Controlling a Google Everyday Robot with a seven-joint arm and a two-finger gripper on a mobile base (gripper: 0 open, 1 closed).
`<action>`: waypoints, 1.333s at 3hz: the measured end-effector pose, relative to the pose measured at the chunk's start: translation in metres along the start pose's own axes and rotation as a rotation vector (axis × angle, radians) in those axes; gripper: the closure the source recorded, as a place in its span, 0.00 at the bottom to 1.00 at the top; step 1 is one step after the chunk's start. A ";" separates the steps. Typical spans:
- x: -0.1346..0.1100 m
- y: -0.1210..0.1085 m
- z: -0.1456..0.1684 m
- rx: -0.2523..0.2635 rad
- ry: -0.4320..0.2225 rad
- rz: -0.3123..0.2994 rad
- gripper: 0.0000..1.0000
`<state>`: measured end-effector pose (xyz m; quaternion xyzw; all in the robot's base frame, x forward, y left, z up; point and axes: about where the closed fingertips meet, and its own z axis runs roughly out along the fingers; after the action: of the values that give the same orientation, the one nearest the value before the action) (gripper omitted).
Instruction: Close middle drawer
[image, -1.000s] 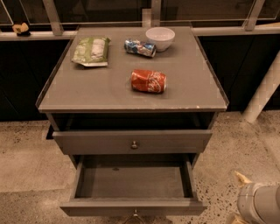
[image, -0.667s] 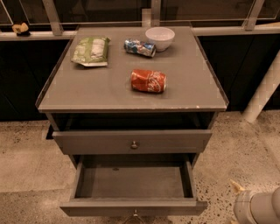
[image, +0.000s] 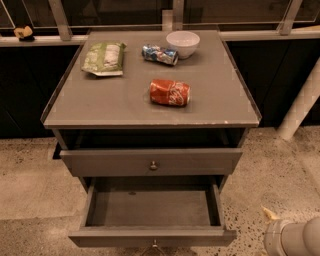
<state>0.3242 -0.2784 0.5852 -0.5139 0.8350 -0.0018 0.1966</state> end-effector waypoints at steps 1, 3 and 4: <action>0.006 0.014 0.025 -0.005 0.025 -0.032 0.00; 0.020 0.048 0.082 -0.103 -0.014 -0.042 0.00; 0.028 0.060 0.101 -0.154 -0.035 -0.030 0.00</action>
Offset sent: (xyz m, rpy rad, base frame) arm -0.0265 0.0242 -0.1080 0.0324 0.0711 0.0941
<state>0.2948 -0.2545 0.4709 -0.5399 0.8213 0.0682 0.1710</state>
